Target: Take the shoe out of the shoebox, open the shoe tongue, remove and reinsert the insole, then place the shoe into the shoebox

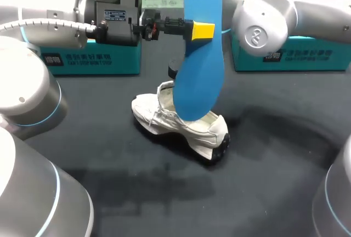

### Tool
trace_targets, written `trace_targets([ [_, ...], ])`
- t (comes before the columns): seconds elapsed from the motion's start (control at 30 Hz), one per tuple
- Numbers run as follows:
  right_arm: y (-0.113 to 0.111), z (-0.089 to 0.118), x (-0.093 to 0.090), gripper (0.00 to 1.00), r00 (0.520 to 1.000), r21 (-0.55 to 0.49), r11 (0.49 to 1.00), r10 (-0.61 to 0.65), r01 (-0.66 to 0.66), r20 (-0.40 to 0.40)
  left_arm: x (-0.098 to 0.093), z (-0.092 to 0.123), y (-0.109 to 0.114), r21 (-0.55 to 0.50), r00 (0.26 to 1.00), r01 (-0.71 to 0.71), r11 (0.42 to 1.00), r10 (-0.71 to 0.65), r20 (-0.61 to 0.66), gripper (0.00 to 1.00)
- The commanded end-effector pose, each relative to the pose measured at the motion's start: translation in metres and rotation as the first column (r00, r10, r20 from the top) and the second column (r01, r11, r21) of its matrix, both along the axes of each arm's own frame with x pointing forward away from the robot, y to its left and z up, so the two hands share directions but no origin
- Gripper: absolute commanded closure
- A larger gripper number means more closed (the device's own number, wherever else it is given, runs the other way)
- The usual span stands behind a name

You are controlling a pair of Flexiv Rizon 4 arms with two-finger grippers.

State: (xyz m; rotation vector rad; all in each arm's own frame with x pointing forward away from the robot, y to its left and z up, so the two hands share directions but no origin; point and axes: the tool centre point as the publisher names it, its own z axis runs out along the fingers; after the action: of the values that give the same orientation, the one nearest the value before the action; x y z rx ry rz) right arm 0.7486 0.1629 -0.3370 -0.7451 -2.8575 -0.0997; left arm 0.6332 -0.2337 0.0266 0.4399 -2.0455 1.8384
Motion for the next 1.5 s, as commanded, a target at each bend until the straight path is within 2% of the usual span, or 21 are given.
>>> trace_targets([
  [0.03, -0.013, -0.003, -0.002, 1.00, 0.996, 0.090, 0.992, -0.087, 0.087, -0.007, 0.000, 0.000, -0.001, -0.001, 1.000, 0.000, 1.000, 0.000, 0.000, 1.00],
  [0.3, -0.013, -0.003, -0.002, 1.00, 0.996, 0.090, 0.992, -0.087, 0.087, -0.007, 0.000, 0.000, -0.001, -0.001, 1.000, 0.000, 1.000, 0.000, 0.000, 1.00],
  [0.37, -0.012, -0.001, -0.006, 1.00, 0.973, 0.151, 0.961, -0.232, 0.230, -0.007, 0.000, 0.000, -0.001, -0.001, 1.000, 0.000, 1.000, 0.000, 0.000, 1.00],
  [0.4, -0.011, -0.001, -0.007, 1.00, 0.957, 0.145, 0.947, -0.288, 0.287, -0.014, 0.000, 0.000, -0.001, -0.001, 1.000, 0.000, 1.000, 0.000, 0.000, 1.00],
  [0.47, -0.011, -0.001, -0.009, 1.00, 0.917, 0.177, 0.901, -0.397, 0.396, -0.029, 0.000, 0.000, -0.001, -0.001, 1.000, 0.000, 1.000, 0.000, 0.000, 1.00],
  [0.53, -0.011, -0.001, -0.012, 1.00, 0.859, 0.145, 0.848, -0.512, 0.510, -0.029, 0.000, 0.000, -0.001, -0.001, 1.000, 0.000, 1.000, 0.000, 0.000, 1.00],
  [0.57, -0.010, -0.001, -0.012, 1.00, 0.834, 0.197, 0.813, -0.547, 0.548, -0.067, 0.000, 0.000, -0.001, -0.001, 1.000, 0.000, 1.000, 0.000, 0.000, 1.00],
  [0.63, -0.010, -0.002, -0.013, 1.00, 0.723, 0.179, 0.701, -0.675, 0.690, -0.145, 0.000, 0.000, -0.001, -0.001, 1.000, 0.000, 1.000, 0.000, 0.000, 1.00],
  [0.67, -0.008, -0.003, -0.013, 1.00, 0.710, 0.225, 0.674, -0.680, 0.704, -0.184, 0.000, 0.000, -0.001, -0.001, 1.000, 0.000, 1.000, 0.000, 0.000, 1.00],
  [1.07, -0.008, -0.003, -0.013, 1.00, 0.710, 0.225, 0.674, -0.680, 0.704, -0.184, 0.000, 0.000, -0.001, -0.001, 1.000, 0.000, 1.000, 0.000, 0.000, 1.00],
  [1.1, -0.004, -0.005, -0.013, 1.00, 0.684, 0.206, 0.653, -0.705, 0.729, -0.184, 0.000, 0.000, -0.001, -0.001, 1.000, 0.000, 1.000, 0.000, 0.000, 1.00],
  [1.2, 0.008, -0.009, -0.015, 1.00, 0.675, 0.194, 0.648, -0.719, 0.737, -0.165, 0.000, 0.000, -0.001, -0.001, 1.000, 0.000, 1.000, 0.000, 0.000, 1.00],
  [1.5, 0.018, -0.015, -0.017, 1.00, 0.676, 0.176, 0.655, -0.726, 0.735, -0.122, 0.000, 0.000, -0.001, -0.001, 1.000, 0.000, 1.000, 0.000, 0.000, 1.00],
])
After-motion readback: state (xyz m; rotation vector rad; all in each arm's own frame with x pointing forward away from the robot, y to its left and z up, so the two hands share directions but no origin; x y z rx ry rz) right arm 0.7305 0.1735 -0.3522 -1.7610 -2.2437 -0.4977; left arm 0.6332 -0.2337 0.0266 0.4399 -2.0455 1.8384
